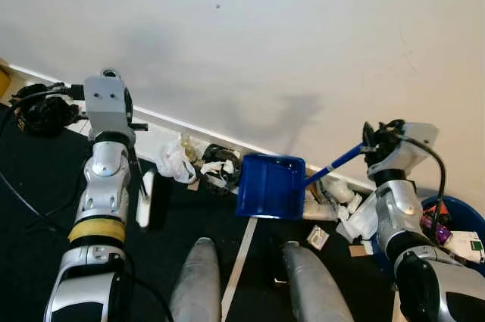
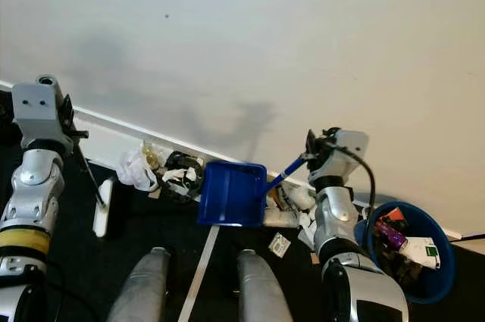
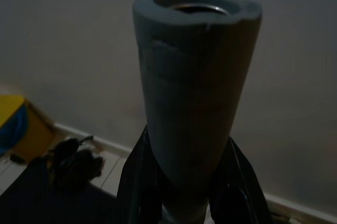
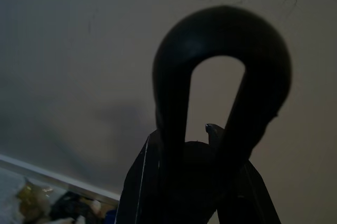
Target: Sweep floor
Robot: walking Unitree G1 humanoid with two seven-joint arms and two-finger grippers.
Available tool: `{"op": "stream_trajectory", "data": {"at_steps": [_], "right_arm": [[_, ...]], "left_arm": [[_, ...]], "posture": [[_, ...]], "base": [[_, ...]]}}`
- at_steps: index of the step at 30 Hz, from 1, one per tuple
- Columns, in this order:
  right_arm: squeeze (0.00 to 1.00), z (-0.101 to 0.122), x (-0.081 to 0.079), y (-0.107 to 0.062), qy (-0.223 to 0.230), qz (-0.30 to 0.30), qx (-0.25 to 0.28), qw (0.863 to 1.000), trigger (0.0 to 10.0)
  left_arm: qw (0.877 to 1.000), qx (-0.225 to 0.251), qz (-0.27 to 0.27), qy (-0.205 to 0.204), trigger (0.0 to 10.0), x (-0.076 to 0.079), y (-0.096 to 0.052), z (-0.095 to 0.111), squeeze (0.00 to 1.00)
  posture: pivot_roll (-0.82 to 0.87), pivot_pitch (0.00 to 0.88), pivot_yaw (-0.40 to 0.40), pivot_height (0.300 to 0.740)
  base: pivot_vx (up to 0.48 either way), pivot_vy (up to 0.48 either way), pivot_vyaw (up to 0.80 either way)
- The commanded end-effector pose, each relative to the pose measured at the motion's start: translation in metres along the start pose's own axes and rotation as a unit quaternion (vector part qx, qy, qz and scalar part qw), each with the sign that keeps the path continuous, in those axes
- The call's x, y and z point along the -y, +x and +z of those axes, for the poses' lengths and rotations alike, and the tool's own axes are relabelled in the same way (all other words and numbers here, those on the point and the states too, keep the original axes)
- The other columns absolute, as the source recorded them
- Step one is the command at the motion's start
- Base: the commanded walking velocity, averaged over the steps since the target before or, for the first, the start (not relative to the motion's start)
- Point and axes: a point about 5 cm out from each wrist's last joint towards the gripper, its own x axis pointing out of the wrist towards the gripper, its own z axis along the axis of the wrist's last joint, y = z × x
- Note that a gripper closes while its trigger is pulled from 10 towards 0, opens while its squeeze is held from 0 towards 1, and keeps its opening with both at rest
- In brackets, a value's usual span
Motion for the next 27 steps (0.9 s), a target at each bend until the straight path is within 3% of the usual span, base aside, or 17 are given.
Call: {"op": "stream_trajectory", "data": {"at_steps": [1, 3, 6, 12, 13, 15, 16, 24, 25, 26, 27], "right_arm": [[0.00, -0.006, 0.005, -0.006, -0.031, -0.001, -0.018, 0.999, 0.0], [0.00, -0.009, 0.007, -0.006, -0.036, -0.009, -0.031, 0.999, 0.0], [0.00, -0.012, 0.010, -0.005, -0.032, -0.027, -0.056, 0.998, 0.9], [0.00, -0.011, 0.011, 0.000, -0.038, -0.033, -0.074, 0.996, 1.1], [0.00, -0.012, 0.009, 0.002, -0.038, -0.033, -0.081, 0.995, 1.5], [0.00, -0.013, 0.006, 0.003, -0.036, -0.035, -0.091, 0.995, 1.3], [0.00, -0.014, 0.002, 0.005, -0.034, -0.035, -0.101, 0.994, 0.0], [0.00, -0.008, -0.012, 0.017, -0.020, -0.039, -0.112, 0.993, 0.0], [0.00, -0.006, -0.014, 0.020, -0.014, -0.033, -0.112, 0.993, 1.2], [0.00, -0.006, -0.014, 0.020, -0.014, -0.033, -0.112, 0.993, 1.2], [0.00, -0.004, -0.016, 0.022, -0.009, -0.028, -0.112, 0.993, 3.4]], "left_arm": [[0.999, 0.036, -0.020, 0.028, 10.0, -0.003, 0.006, 0.011, 0.00], [0.998, 0.045, -0.031, 0.028, 10.0, 0.000, 0.009, 0.014, 0.00], [0.996, 0.063, -0.053, 0.032, 10.0, 0.005, 0.018, 0.024, 0.00], [0.994, 0.071, -0.069, 0.043, 10.0, 0.008, 0.026, 0.031, 0.00], [0.993, 0.073, -0.078, 0.050, 10.0, 0.010, 0.028, 0.032, 0.00], [0.992, 0.071, -0.090, 0.058, 10.0, 0.013, 0.029, 0.031, 0.00], [0.991, 0.069, -0.099, 0.063, 10.0, 0.015, 0.029, 0.030, 0.00], [0.982, 0.050, -0.145, 0.108, 10.0, 0.019, 0.031, 0.022, 0.00], [0.982, 0.047, -0.142, 0.119, 10.0, 0.016, 0.032, 0.022, 0.00], [0.982, 0.047, -0.142, 0.119, 10.0, 0.016, 0.032, 0.022, 0.00], [0.982, 0.046, -0.138, 0.123, 10.0, 0.014, 0.034, 0.023, 0.00]], "posture": [[0.15, 0.186, -0.051, 0.740], [0.15, 0.199, -0.054, 0.740], [0.15, 0.214, -0.056, 0.740], [0.15, 0.232, -0.059, 0.740], [0.14, 0.251, -0.062, 0.740], [0.13, 0.265, -0.062, 0.740], [0.13, 0.277, -0.062, 0.740], [0.10, 0.320, -0.070, 0.740], [0.10, 0.323, -0.072, 0.740], [0.10, 0.323, -0.072, 0.740], [0.10, 0.324, -0.074, 0.740]], "base": [[0.000, 0.000, 0.00], [0.000, 0.000, 0.00], [0.000, 0.000, 0.00], [0.000, 0.000, 0.00], [0.000, 0.000, 0.00], [0.000, 0.000, 0.00], [0.000, 0.000, 0.00], [0.000, 0.000, 0.00], [0.000, 0.000, 0.00], [0.000, 0.000, 0.00], [0.000, 0.000, 0.00]]}}
